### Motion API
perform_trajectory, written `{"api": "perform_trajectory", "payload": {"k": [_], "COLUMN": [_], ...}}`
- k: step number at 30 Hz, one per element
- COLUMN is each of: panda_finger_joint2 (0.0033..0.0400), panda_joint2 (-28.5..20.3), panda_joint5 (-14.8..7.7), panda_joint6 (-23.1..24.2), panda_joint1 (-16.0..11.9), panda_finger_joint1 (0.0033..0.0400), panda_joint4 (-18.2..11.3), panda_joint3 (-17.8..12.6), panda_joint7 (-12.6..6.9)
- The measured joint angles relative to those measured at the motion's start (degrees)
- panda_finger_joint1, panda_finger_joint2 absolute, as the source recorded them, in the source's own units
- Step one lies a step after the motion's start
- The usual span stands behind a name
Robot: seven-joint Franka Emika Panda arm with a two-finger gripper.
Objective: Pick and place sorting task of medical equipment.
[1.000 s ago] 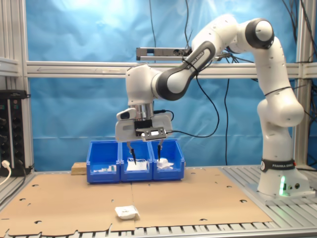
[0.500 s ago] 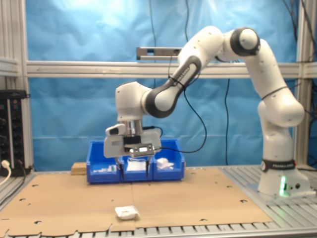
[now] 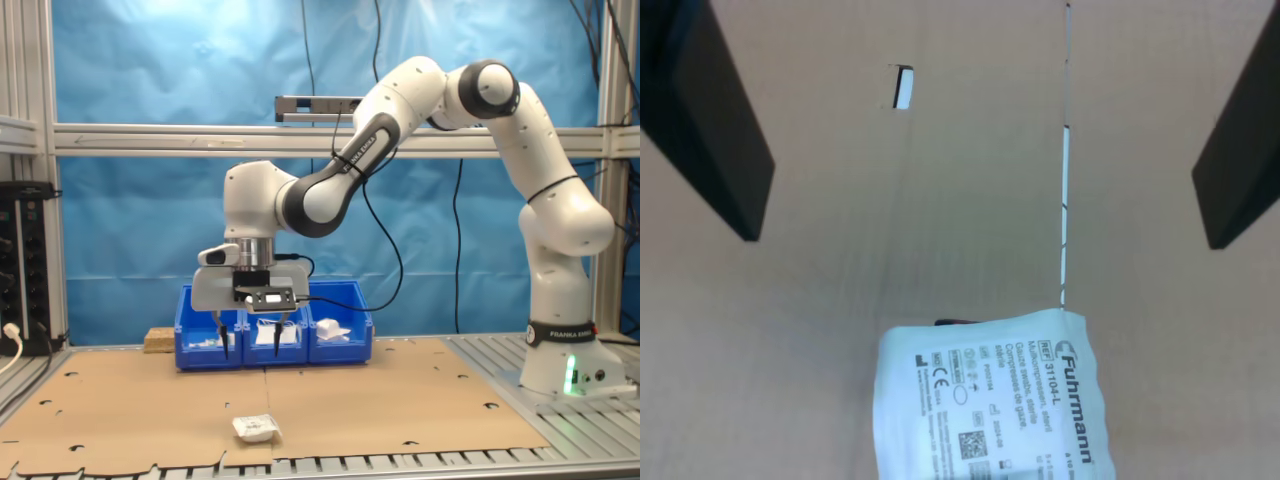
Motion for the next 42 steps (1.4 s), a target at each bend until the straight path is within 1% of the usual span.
{"api": "perform_trajectory", "payload": {"k": [5, 13, 27, 42], "panda_finger_joint2": [0.04, 0.04, 0.04, 0.04], "panda_joint2": [1.4, 4.2, 7.8, 11.1], "panda_joint5": [0.0, -0.1, -0.1, -0.1], "panda_joint6": [1.0, 2.3, 3.5, 4.3], "panda_joint1": [0.3, 1.1, 2.0, 2.1], "panda_finger_joint1": [0.04, 0.04, 0.04, 0.04], "panda_joint4": [0.6, 0.6, 0.8, 2.7], "panda_joint3": [0.0, 0.0, 0.0, 0.0], "panda_joint7": [-0.48, -0.97, -1.12, -1.8]}}
